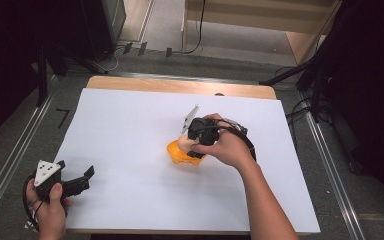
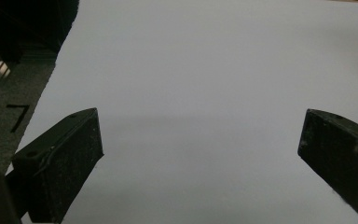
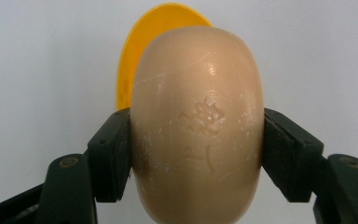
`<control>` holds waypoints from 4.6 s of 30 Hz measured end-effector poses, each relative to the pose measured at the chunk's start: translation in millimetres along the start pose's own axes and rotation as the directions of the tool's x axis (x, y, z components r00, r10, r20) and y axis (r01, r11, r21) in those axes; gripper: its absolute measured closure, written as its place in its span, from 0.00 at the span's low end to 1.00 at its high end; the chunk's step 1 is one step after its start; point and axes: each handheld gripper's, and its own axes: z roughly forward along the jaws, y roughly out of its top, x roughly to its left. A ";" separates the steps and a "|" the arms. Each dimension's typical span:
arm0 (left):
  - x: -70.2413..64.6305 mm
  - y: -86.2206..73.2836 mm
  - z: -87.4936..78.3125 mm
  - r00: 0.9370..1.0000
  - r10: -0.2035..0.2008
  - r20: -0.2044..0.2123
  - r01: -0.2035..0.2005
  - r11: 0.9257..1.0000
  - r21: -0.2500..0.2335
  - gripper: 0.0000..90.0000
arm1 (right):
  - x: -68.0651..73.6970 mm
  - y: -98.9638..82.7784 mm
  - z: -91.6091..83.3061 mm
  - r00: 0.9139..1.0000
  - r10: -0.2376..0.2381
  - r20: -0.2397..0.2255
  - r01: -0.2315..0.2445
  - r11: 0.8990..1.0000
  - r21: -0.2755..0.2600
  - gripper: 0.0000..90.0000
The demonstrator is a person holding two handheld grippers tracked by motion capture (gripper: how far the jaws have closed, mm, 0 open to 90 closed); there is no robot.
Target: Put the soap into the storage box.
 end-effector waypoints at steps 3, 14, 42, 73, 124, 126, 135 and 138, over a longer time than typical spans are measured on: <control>0.1 0.0 0.0 1.000 -0.001 0.001 0.001 1.000 -0.001 0.00 | 0.6 2.5 4.1 1.000 0.004 -0.005 -0.004 1.000 0.013 0.36; 0.8 0.1 0.3 1.000 -0.003 0.002 0.003 1.000 0.002 0.00 | -1.6 5.1 15.0 1.000 0.007 -0.020 -0.006 0.999 0.033 0.36; 0.9 0.2 0.3 1.000 -0.004 0.003 0.004 1.000 0.002 0.00 | -3.2 -6.6 3.1 0.999 0.035 -0.009 -0.035 0.999 -0.013 0.36; 0.4 0.0 0.2 1.000 -0.001 0.000 0.001 1.000 0.002 0.00 | -9.1 -97.1 -22.5 0.973 0.228 0.018 -0.225 0.969 -0.106 0.34; -0.5 0.2 0.1 1.000 0.005 -0.004 -0.005 1.000 0.005 0.00 | 57.0 -250.5 -33.6 0.678 0.718 0.154 -0.613 0.669 -0.420 0.00; -0.5 0.1 0.0 1.000 0.006 -0.004 -0.006 1.000 0.005 0.00 | 62.7 -257.7 -35.7 0.661 0.731 0.168 -0.605 0.652 -0.456 0.00; -0.5 0.1 -0.1 1.000 0.007 -0.004 -0.007 1.000 0.005 0.00 | 80.5 -287.6 -40.1 0.608 0.780 0.152 -0.614 0.582 -0.533 0.00; -0.7 0.1 0.0 1.000 0.006 -0.005 -0.006 1.000 0.005 0.00 | 87.8 -300.3 -40.1 0.585 0.796 0.152 -0.623 0.562 -0.544 0.00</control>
